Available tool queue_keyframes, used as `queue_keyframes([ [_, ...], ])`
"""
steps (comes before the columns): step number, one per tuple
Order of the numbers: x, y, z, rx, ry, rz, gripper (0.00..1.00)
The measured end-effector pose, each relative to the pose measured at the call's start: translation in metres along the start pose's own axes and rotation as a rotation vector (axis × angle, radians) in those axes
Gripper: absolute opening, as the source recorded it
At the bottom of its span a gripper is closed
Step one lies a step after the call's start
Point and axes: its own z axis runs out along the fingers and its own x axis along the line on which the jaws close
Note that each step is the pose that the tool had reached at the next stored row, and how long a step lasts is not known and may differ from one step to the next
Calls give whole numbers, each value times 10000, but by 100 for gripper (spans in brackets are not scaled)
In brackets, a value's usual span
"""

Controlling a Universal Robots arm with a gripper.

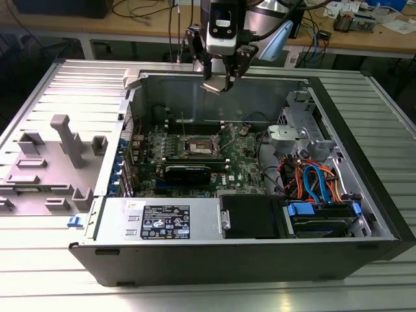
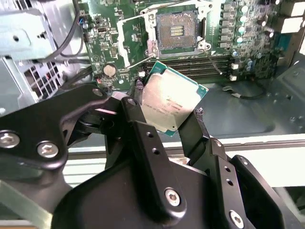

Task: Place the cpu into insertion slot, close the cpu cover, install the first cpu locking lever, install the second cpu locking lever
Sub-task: 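Place the cpu into insertion slot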

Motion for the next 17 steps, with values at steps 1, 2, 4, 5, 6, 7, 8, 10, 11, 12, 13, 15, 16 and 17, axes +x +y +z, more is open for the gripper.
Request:
queue_keyframes([
  [1, 0, 0, 2, -2, -11, 129, 55],
  [2, 0, -1, 7, -6, -28, 314, 55],
  [4, 0, -1, 13, -11, -53, 594, 55],
  [5, 0, -2, 16, -13, -64, 712, 55],
  [6, -1, -2, 17, -12, -68, 762, 55],
  [7, -1, -2, 18, -13, -71, 798, 55],
  [8, -1, -2, 19, -14, -72, 812, 55],
  [10, -1, -2, 20, -15, -73, 819, 55],
  [11, -1, -2, 20, -15, -73, 820, 55],
  [12, -1, -2, 20, -15, -73, 820, 55],
  [13, -1, -2, 20, -16, -73, 820, 55],
  [15, -1, -2, 20, -15, -73, 821, 55],
  [16, -1, -2, 20, -15, -73, 821, 55],
  [17, -1, -2, 20, -15, -73, 823, 55],
])
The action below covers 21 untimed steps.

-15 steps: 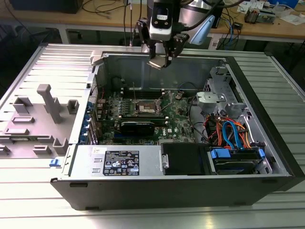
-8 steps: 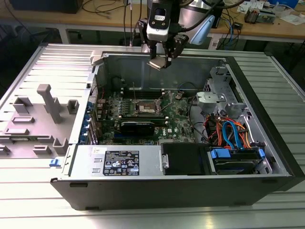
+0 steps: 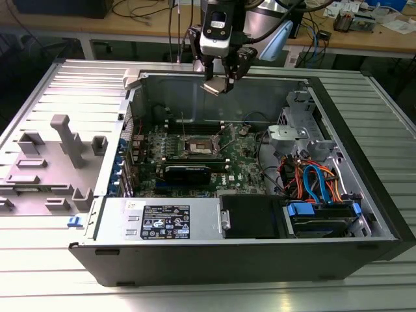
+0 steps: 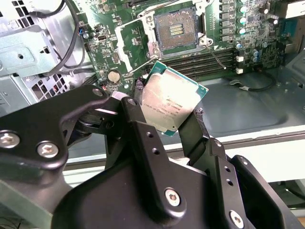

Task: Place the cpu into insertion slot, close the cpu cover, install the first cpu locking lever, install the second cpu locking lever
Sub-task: 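Place the cpu into insertion slot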

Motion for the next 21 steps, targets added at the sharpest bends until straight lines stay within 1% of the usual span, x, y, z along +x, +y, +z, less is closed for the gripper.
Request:
queue_keyframes([
  [4, 0, 0, 4, -6, -21, 232, 55],
  [6, 0, -1, 10, -11, -52, 580, 55],
  [12, -1, -2, 23, -26, -122, 1371, 55],
  [13, -1, -2, 24, -29, -127, 1436, 55],
  [21, 0, -2, 24, -27, -129, 1447, 55],
])
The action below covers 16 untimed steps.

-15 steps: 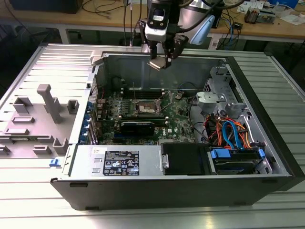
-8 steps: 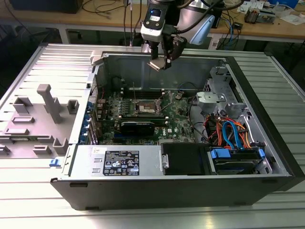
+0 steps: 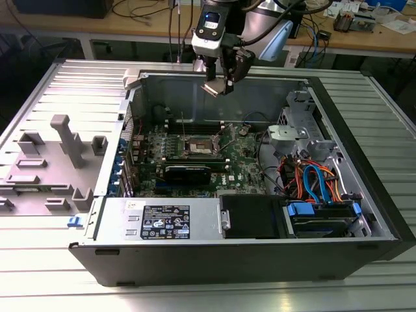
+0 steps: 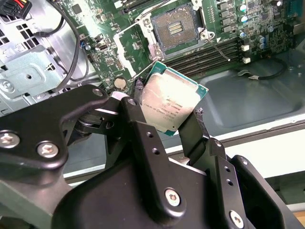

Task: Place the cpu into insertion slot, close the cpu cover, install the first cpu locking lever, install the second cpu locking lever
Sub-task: 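Place the cpu into insertion slot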

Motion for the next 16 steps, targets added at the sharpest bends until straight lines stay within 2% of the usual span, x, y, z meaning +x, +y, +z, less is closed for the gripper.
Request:
queue_keyframes([
  [4, 0, 0, 0, -1, -3, 28, 55],
  [6, 0, 0, 3, -6, -19, 221, 55],
  [10, 0, -1, 12, -16, -73, 811, 55],
  [11, 0, -2, 19, -20, -103, 1141, 55],
  [14, -1, -3, 32, -29, -157, 1720, 55],
  [16, -1, -3, 34, -31, -173, 1886, 55],
])
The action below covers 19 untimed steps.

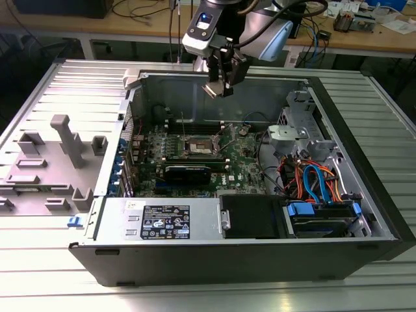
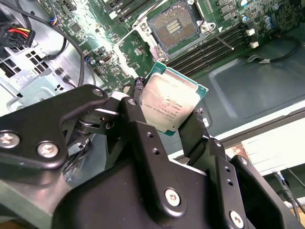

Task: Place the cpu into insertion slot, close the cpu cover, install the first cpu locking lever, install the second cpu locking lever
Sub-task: 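Place the cpu into insertion slot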

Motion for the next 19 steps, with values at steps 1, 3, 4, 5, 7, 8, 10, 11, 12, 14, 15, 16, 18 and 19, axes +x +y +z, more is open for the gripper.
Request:
queue_keyframes([
  [1, 0, 0, 1, -2, 0, 2, 55],
  [3, 1, 0, 1, -1, -1, 13, 55],
  [4, 1, 0, 1, -1, -1, 14, 55],
  [5, 0, 0, 1, -1, 0, 14, 55],
  [7, 1, 0, 1, -1, -1, 15, 55],
  [8, 1, 0, 1, -2, -1, 16, 55],
  [10, 1, 0, 1, -1, -1, 17, 55],
  [11, 1, 0, 1, -2, -1, 17, 55],
  [12, 1, 0, 1, -2, -1, 18, 55],
  [14, 0, 0, 1, -1, -2, 21, 55],
  [15, 0, 0, 3, -2, -7, 83, 55],
  [16, 0, 0, 5, -5, -17, 189, 55],
  [18, 0, -1, 11, -9, -39, 433, 55],
  [19, 0, -1, 13, -10, -45, 502, 55],
])
